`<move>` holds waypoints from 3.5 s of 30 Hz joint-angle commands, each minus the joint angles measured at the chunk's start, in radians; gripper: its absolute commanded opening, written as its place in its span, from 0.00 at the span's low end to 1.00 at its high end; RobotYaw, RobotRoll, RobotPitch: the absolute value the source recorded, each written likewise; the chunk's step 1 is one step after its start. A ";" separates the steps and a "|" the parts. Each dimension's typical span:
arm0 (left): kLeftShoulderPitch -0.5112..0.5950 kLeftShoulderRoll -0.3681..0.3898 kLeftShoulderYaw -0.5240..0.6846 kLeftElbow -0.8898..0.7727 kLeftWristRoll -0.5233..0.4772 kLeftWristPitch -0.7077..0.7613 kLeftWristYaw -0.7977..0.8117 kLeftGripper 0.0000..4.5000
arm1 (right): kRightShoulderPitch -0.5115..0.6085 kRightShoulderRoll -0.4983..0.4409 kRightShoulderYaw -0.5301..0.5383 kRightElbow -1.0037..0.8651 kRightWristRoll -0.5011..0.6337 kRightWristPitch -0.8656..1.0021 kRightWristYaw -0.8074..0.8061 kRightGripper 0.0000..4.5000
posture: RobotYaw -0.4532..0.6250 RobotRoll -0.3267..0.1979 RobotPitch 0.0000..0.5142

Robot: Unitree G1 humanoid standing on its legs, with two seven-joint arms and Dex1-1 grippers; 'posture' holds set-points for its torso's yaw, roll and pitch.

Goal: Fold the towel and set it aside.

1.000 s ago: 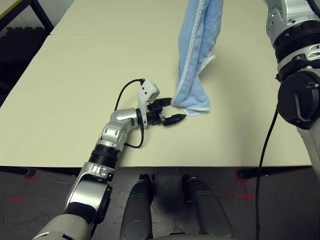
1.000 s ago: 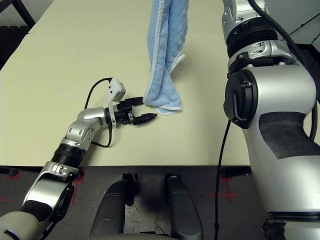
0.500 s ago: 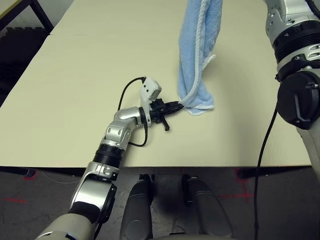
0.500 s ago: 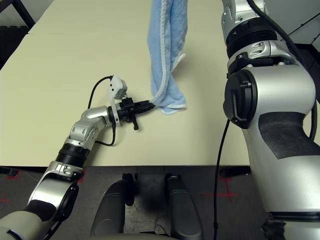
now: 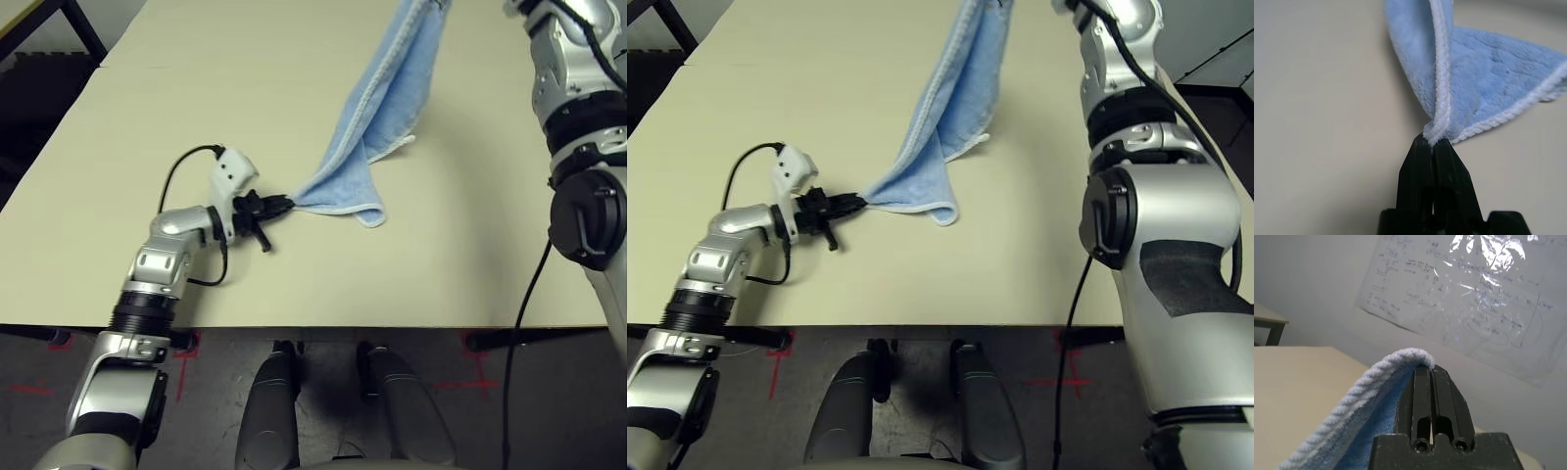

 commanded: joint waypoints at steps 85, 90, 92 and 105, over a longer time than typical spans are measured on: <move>-0.037 0.334 0.027 0.054 -0.054 0.092 -0.232 0.01 | 0.378 -0.312 0.100 -0.107 0.086 0.361 0.958 0.00 | 0.41 0.62 0.79; -0.007 0.416 0.057 0.061 -0.071 0.074 -0.336 0.01 | 0.347 -0.368 0.110 -0.043 0.041 0.319 0.933 0.00 | 0.41 0.62 0.79; 0.012 0.450 0.067 0.057 -0.083 0.078 -0.377 0.01 | 0.347 -0.375 0.114 -0.035 0.028 0.304 0.940 0.00 | 0.41 0.62 0.78; 0.064 0.563 0.110 0.058 -0.116 0.086 -0.498 0.01 | 0.387 -0.421 0.107 -0.068 0.042 0.343 1.110 0.00 | 0.43 0.62 0.77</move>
